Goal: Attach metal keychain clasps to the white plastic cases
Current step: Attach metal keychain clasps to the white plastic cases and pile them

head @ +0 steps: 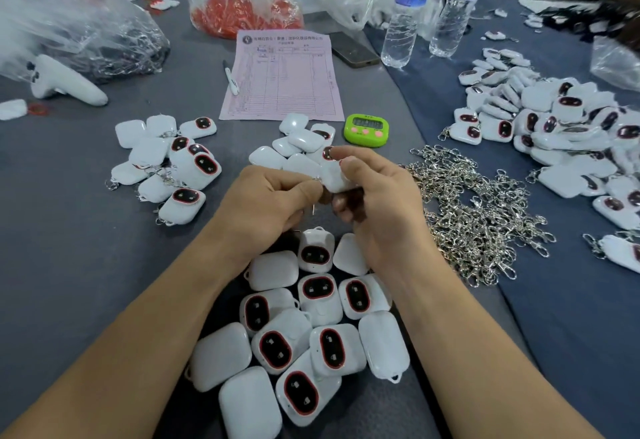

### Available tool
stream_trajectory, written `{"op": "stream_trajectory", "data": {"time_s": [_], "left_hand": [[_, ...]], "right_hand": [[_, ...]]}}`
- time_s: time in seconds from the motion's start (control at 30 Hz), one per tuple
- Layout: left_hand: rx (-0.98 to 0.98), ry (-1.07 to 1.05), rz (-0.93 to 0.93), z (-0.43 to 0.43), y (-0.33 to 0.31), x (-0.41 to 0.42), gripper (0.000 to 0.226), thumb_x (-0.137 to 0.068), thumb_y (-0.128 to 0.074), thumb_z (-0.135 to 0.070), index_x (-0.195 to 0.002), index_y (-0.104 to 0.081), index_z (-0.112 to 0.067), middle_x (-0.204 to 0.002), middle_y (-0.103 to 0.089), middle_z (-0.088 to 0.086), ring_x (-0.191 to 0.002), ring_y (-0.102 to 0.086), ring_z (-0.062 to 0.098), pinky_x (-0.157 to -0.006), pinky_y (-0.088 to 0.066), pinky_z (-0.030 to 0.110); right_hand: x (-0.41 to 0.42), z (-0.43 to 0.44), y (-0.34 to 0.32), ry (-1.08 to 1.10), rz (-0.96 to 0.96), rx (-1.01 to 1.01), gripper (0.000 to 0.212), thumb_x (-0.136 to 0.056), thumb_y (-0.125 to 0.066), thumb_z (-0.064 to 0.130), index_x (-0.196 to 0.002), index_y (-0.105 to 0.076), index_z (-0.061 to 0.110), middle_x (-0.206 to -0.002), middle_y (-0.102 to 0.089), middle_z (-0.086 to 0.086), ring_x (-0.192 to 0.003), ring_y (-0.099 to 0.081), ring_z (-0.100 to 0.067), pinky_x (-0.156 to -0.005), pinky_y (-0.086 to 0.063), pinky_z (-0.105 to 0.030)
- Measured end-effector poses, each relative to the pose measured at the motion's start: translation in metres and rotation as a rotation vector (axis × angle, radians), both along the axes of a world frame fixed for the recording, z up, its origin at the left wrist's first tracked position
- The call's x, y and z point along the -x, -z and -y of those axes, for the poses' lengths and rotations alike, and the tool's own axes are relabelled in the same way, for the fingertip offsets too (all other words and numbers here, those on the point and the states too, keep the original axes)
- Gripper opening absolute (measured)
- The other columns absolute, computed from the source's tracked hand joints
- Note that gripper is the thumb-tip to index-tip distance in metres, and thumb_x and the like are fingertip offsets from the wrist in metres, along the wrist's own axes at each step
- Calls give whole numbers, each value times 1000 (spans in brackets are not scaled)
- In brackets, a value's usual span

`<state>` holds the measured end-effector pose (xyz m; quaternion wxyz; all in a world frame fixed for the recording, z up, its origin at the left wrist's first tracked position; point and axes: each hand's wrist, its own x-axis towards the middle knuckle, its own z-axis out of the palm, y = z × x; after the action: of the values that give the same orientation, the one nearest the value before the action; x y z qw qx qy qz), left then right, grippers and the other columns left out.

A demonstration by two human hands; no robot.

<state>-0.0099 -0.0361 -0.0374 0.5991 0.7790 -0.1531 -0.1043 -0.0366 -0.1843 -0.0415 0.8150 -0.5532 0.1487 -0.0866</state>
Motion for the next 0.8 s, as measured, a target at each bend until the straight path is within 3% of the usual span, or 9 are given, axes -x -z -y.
{"op": "stream_trajectory", "data": {"time_s": [0.07, 0.13, 0.23, 0.3, 0.37, 0.47, 0.57, 0.67, 0.8], "left_hand": [[-251, -45, 243, -3, 1, -3, 22, -91, -71, -20, -73, -76, -8, -46, -47, 9, -45, -38, 11, -48, -35, 33], [-587, -29, 508, -4, 4, -3, 22, -88, -71, -22, -68, -72, -11, -54, -57, 8, -52, -48, 17, -52, -38, 36], [-876, -105, 846, -3, 7, 2, 18, -79, -76, -15, -62, -70, -15, -55, -61, 10, -54, -36, 24, -53, -25, 31], [-778, -137, 783, -2, 9, 5, 20, -86, -71, -19, -66, -70, -16, -57, -61, 6, -57, -38, 23, -56, -27, 31], [-468, -123, 480, 0, 12, 2, 26, -91, -66, -26, -68, -70, -15, -54, -57, -3, -54, -44, 15, -54, -34, 27], [16, -58, -9, 4, 10, -5, 21, -94, -66, -19, -78, -77, -9, -55, -44, 5, -48, -34, 14, -49, -30, 25], [-45, -93, 185, -3, 11, -6, 19, -89, -68, -23, -78, -78, -11, -47, -43, 0, -43, -33, 9, -43, -29, 24], [-323, -177, 551, -17, 12, -10, 31, -90, -65, -24, -65, -65, -5, -52, -48, 0, -48, -40, 11, -48, -33, 23], [-385, -389, 576, -43, 10, -28, 30, -86, -61, -28, -73, -71, -4, -61, -63, 10, -59, -56, 19, -62, -45, 35]], "right_hand": [[1, -2, 4, 54, 64, 194, 21, -96, -55, 1, -106, -73, 6, -57, -59, -4, -42, -47, -15, -40, -35, -21], [4, -6, 10, 119, 180, 641, 21, -91, -62, 5, -99, -76, 19, -55, -58, 4, -46, -49, -10, -48, -41, -19], [10, -15, 12, 98, 257, 959, 22, -89, -66, 12, -101, -75, 29, -60, -62, 5, -53, -57, -10, -55, -41, -14], [7, -11, 9, 108, 188, 756, 22, -90, -64, 10, -100, -75, 26, -59, -64, 2, -50, -59, -15, -52, -46, -21], [3, -5, 2, 91, 111, 435, 19, -94, -60, 3, -102, -74, 13, -55, -61, -1, -44, -55, -18, -44, -42, -25], [1, 1, -3, 10, 3, 91, 20, -99, -55, 1, -112, -70, -1, -59, -62, -9, -41, -50, -16, -39, -36, -22], [0, 1, -3, -72, -29, -22, 18, -99, -56, 4, -111, -70, 2, -65, -66, -8, -44, -53, -15, -40, -38, -21], [-2, 2, 0, -32, -17, 134, 18, -96, -63, 5, -111, -72, 6, -72, -72, -3, -55, -61, -16, -50, -47, -24], [1, 7, 9, 44, 4, 843, 35, -92, -65, 10, -122, -73, 26, -87, -70, 16, -70, -62, 4, -73, -46, -17]]}}
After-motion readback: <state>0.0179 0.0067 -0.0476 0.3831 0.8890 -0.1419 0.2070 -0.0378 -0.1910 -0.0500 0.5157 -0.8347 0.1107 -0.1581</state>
